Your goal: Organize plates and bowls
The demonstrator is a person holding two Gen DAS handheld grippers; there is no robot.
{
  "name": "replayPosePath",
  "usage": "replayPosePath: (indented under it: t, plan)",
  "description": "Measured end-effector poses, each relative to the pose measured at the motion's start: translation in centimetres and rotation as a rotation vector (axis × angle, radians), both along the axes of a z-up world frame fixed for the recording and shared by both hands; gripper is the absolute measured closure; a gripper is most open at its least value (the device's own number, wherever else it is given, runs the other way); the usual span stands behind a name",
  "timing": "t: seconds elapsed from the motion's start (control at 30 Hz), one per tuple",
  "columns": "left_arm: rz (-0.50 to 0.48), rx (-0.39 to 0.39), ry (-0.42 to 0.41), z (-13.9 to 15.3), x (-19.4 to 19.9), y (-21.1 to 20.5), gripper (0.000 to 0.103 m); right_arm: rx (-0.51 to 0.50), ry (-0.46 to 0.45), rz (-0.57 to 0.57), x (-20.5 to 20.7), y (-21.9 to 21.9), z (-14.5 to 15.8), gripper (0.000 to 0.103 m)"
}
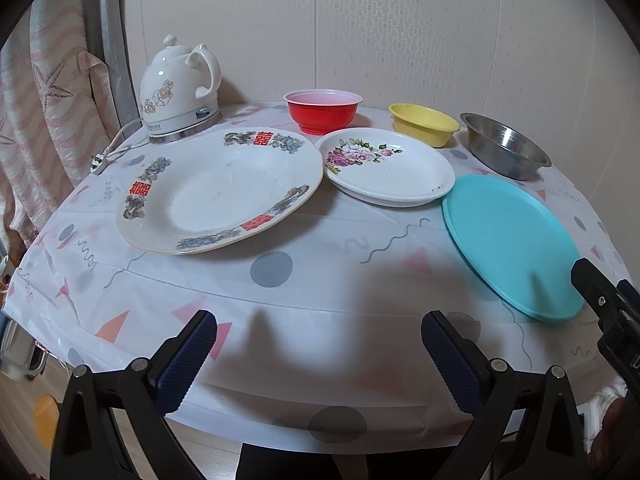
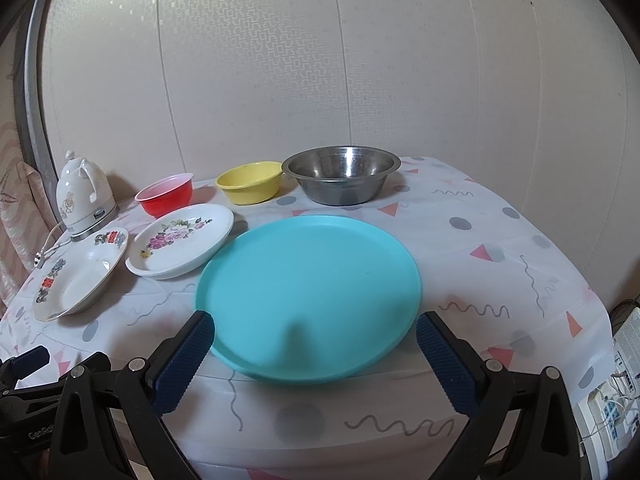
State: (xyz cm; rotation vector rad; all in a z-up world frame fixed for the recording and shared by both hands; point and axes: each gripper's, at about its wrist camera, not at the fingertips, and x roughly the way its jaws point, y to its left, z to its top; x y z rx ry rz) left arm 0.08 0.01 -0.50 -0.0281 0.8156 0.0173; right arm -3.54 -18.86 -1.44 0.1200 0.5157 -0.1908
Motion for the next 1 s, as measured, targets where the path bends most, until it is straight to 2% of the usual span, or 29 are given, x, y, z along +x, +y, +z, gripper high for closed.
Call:
replayPosePath:
  t: [0.77,0.9,1.0]
  plan:
    - [-0.001,0.0,0.007,0.0,0.1,0.3,0.0,-0.004,-0.016,0.013,0.1,0.3,0.4,0.0]
    - [-0.016,-0.016,0.013,0.1,0.3,0.8,0.0,0.008,-0.055,0.049,0.0,0.6,0.9,0.0]
    - [-0.039,-0.059,0.023,0.2,0.7,1.8,0.0,0.018,-0.087,0.104,0.1,0.9,1.5,0.0]
